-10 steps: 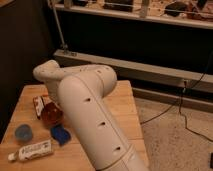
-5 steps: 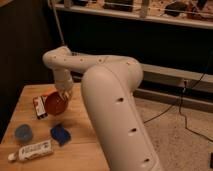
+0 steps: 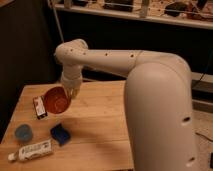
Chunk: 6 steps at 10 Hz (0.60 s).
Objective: Pick up the ceramic bowl
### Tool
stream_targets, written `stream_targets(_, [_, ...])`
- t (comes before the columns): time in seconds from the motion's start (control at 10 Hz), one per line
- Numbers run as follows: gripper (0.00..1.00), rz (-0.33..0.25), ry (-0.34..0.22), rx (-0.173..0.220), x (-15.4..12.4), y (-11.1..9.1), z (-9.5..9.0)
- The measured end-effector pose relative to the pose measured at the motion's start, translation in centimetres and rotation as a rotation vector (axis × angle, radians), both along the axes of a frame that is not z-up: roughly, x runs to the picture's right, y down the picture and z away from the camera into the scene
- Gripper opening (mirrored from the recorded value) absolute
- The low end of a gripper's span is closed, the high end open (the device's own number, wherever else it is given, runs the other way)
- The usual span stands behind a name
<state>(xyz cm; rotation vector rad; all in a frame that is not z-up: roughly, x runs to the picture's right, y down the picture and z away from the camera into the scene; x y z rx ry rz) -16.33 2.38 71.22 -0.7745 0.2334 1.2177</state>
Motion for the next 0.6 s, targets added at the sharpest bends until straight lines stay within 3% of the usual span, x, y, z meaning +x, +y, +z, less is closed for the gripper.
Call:
stream_targets(0.2, [0.0, 0.015, 0.006, 0.012, 1.35, 0.1, -0.28])
stream_targets(0.6, [0.0, 0.017, 0.005, 0.012, 1.25, 0.18, -0.35])
